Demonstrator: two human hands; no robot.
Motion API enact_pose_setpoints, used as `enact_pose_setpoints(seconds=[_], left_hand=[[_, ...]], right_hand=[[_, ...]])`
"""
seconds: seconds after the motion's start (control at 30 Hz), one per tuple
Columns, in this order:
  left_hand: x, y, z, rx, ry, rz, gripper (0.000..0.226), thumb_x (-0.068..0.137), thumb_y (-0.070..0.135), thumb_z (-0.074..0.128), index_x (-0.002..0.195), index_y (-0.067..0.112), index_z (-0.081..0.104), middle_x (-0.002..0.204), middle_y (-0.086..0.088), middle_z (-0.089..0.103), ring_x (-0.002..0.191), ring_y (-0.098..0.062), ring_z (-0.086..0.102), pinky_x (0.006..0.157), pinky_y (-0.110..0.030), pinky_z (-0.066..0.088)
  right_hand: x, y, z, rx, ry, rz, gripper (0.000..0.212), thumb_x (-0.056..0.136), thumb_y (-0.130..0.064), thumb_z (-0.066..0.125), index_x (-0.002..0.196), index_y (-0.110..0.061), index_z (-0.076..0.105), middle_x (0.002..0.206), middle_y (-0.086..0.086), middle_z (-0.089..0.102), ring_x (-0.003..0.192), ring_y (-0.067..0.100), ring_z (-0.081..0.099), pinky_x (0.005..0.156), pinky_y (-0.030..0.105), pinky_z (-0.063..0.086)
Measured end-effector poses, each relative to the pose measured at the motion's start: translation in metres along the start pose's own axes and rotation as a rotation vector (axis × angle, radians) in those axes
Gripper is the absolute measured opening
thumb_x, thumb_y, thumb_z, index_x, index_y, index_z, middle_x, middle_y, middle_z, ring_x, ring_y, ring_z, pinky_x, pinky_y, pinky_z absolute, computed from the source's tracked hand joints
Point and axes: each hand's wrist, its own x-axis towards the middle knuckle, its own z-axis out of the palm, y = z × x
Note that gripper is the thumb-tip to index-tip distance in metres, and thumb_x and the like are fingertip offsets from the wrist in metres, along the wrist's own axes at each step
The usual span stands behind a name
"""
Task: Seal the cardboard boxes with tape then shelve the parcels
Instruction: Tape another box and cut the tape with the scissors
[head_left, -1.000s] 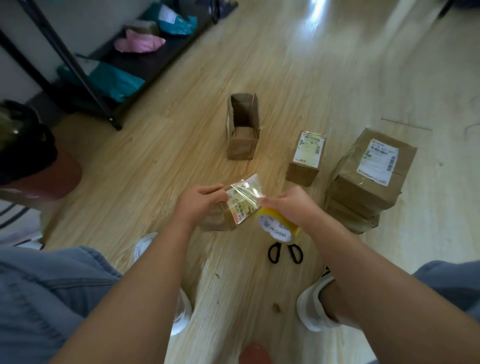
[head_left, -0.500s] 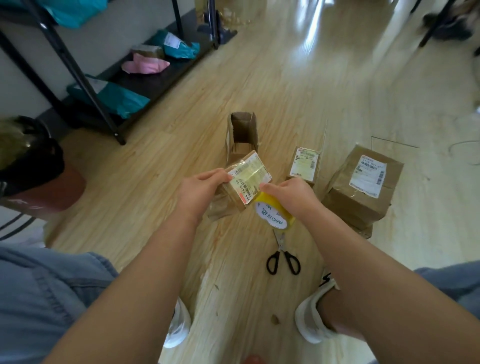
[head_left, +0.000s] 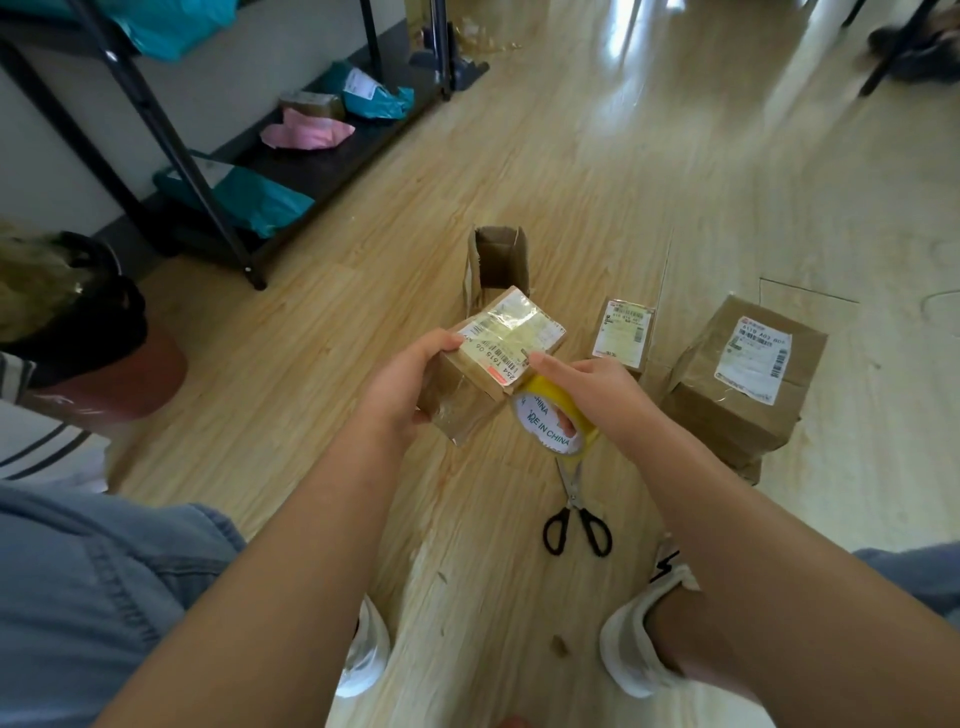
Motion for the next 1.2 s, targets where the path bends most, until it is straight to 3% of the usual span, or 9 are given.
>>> enact_pose_setpoints(seconds=[0.17,0.33,0.57,0.63,0.8,0.87,0.93,1.03,1.2], left_hand=[[0.0,-0.001,-0.006,-0.02,0.033,-0.046,0.018,0.085,0.034,0.066,0.097,0.02,0.067,0.09,0.002,0.066,0.082,-0.016,0.061,0.08,-0.037,0.053],[-0.003,-0.006,0.001,-0.058,0.005,-0.058,0.013,0.086,0.031,0.065,0.093,0.02,0.065,0.089,0.002,0.064,0.082,-0.018,0.06,0.076,-0.036,0.053],[0.004,-0.005,0.003,-0.019,-0.05,-0.057,0.023,0.085,0.039,0.066,0.101,0.024,0.069,0.105,-0.001,0.066,0.093,-0.025,0.062,0.07,-0.041,0.057],[0.009,-0.011,-0.001,0.062,-0.051,-0.059,0.021,0.088,0.038,0.062,0.1,0.022,0.068,0.103,-0.001,0.065,0.09,-0.021,0.06,0.082,-0.044,0.053],[0.015,-0.014,0.005,0.34,-0.018,0.091,0.012,0.091,0.017,0.055,0.091,0.016,0.067,0.086,0.003,0.068,0.076,-0.011,0.06,0.068,-0.023,0.045],[0.017,-0.014,0.006,0.466,-0.116,0.101,0.028,0.088,0.019,0.061,0.116,0.014,0.062,0.1,0.003,0.068,0.083,-0.011,0.064,0.071,-0.026,0.047],[0.021,-0.019,0.007,0.574,-0.236,0.082,0.076,0.077,0.034,0.078,0.141,0.02,0.04,0.12,0.005,0.062,0.099,-0.012,0.065,0.085,-0.031,0.05],[0.025,-0.029,0.013,0.79,-0.198,0.143,0.126,0.055,0.046,0.092,0.154,0.031,0.016,0.149,0.002,0.038,0.131,-0.019,0.046,0.108,-0.045,0.042],[0.035,-0.043,0.013,0.753,-0.093,0.218,0.109,0.063,0.021,0.086,0.153,0.023,0.025,0.14,0.0,0.044,0.12,-0.017,0.049,0.09,-0.03,0.048]], right_hand=[[-0.013,0.009,-0.005,0.165,-0.075,-0.062,0.048,0.096,-0.059,0.052,0.077,-0.019,0.071,0.071,0.009,0.072,0.078,0.019,0.071,0.092,0.031,0.042],[-0.011,0.009,0.001,0.151,0.016,-0.023,0.04,0.093,-0.055,0.06,0.086,-0.018,0.074,0.078,0.003,0.073,0.076,0.019,0.069,0.079,0.032,0.051],[0.001,0.012,0.006,-0.004,0.087,0.032,0.054,0.09,-0.063,0.058,0.097,-0.012,0.075,0.093,0.013,0.075,0.078,0.028,0.07,0.081,0.04,0.057],[0.006,0.015,0.006,-0.064,0.073,0.034,0.06,0.088,-0.064,0.06,0.103,-0.007,0.074,0.095,0.017,0.074,0.084,0.034,0.072,0.082,0.045,0.058],[0.013,0.026,0.002,-0.166,0.087,0.022,0.061,0.089,-0.064,0.06,0.097,-0.005,0.072,0.075,0.009,0.068,0.063,0.017,0.058,0.059,0.029,0.043],[0.014,0.022,0.0,-0.239,0.101,0.007,0.055,0.09,-0.063,0.059,0.083,-0.008,0.066,0.065,0.006,0.06,0.056,0.015,0.054,0.053,0.027,0.04],[0.014,0.017,0.002,-0.355,0.091,-0.004,0.051,0.09,-0.063,0.058,0.073,-0.015,0.059,0.06,-0.001,0.052,0.052,0.012,0.05,0.049,0.026,0.037],[0.016,0.016,0.008,-0.425,0.103,-0.004,0.046,0.089,-0.066,0.057,0.083,-0.021,0.057,0.063,-0.006,0.053,0.053,0.01,0.053,0.049,0.025,0.037],[0.018,0.02,0.014,-0.391,0.046,0.027,0.057,0.085,-0.07,0.06,0.077,-0.014,0.06,0.065,-0.004,0.055,0.057,0.011,0.053,0.054,0.025,0.04]])
